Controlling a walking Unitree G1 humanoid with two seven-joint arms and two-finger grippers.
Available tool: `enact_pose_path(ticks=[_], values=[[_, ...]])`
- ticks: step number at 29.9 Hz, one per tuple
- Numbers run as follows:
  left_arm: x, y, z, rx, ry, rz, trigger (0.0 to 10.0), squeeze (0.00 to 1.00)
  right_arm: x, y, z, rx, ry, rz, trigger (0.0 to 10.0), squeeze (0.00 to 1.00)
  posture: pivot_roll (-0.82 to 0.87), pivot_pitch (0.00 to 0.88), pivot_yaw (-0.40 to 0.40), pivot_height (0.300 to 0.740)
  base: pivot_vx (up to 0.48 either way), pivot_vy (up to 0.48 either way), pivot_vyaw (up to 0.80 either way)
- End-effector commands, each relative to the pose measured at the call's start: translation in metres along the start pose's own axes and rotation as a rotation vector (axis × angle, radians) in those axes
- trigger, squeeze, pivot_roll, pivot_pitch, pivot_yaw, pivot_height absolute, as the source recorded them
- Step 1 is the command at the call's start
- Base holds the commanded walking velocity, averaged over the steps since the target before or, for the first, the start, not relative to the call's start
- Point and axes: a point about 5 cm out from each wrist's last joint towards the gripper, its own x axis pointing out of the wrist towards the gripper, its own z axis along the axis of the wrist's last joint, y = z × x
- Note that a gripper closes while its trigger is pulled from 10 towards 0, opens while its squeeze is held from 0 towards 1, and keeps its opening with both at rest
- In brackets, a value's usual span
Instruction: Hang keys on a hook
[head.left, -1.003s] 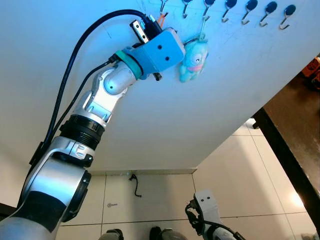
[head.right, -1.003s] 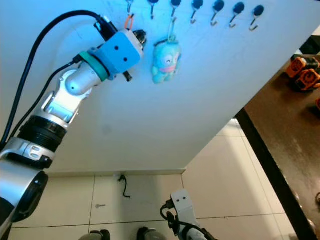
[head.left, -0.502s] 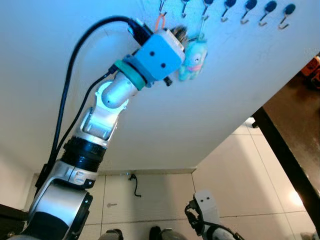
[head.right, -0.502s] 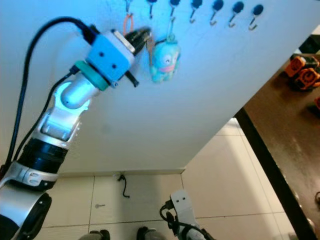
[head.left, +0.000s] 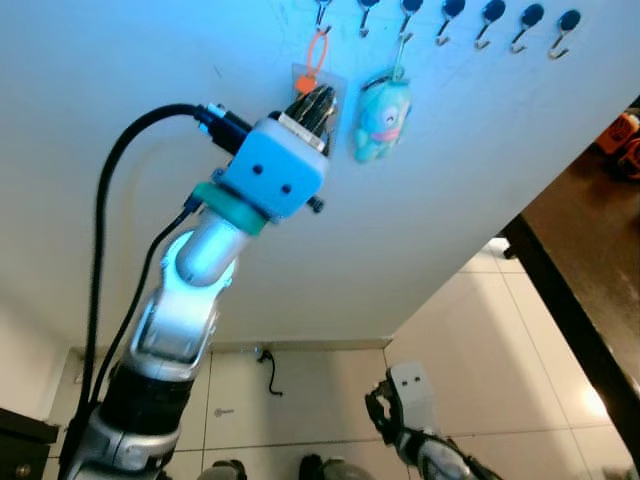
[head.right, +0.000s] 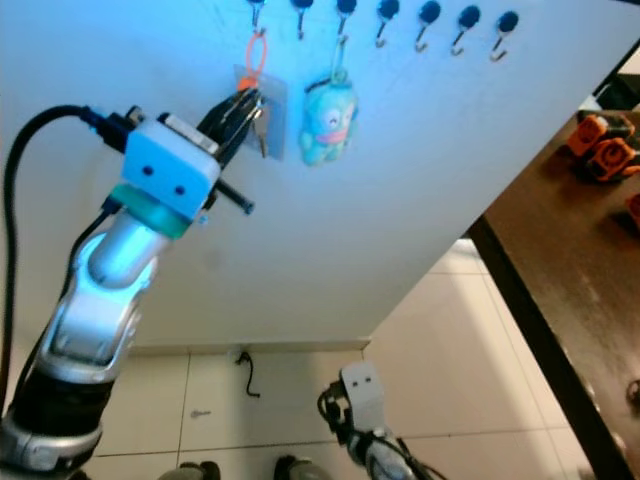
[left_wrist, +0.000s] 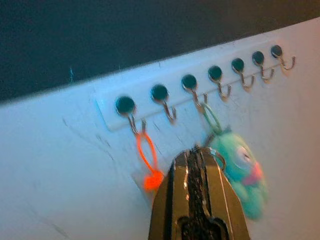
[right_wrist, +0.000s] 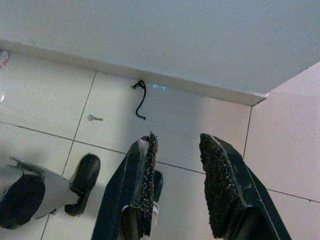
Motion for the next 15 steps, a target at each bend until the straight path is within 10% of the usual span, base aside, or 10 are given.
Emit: enact_pose_path(ticks=[1,10,15], values=[[-0.002,-0.007,-0.002,-0.039,0.029,-0.006,10.0,0.0,0.0,-0.003,0.003,0.02,-0.02,-0.016,10.0,0.0,0.0,0.101,-0.056,0.74,0.0,0.0,0.0],[-0.002,-0.007,-0.002,-0.085,0.06,0.027,10.0,0.0,0.002,-0.005,0.008,0.028,-0.034,-0.023,10.0,0.0,0.0,0.096,-0.056,0.74,0.0,0.0,0.0],[-0.056,-0.03,-0.042,0.037,0.282,-0.223,10.0,0.0,-0.01,-0.014,-0.018,-0.014,0.096,-0.05,10.0,0.0,0.0,0.056,-0.055,0.74,0.0,0.0,0.0]])
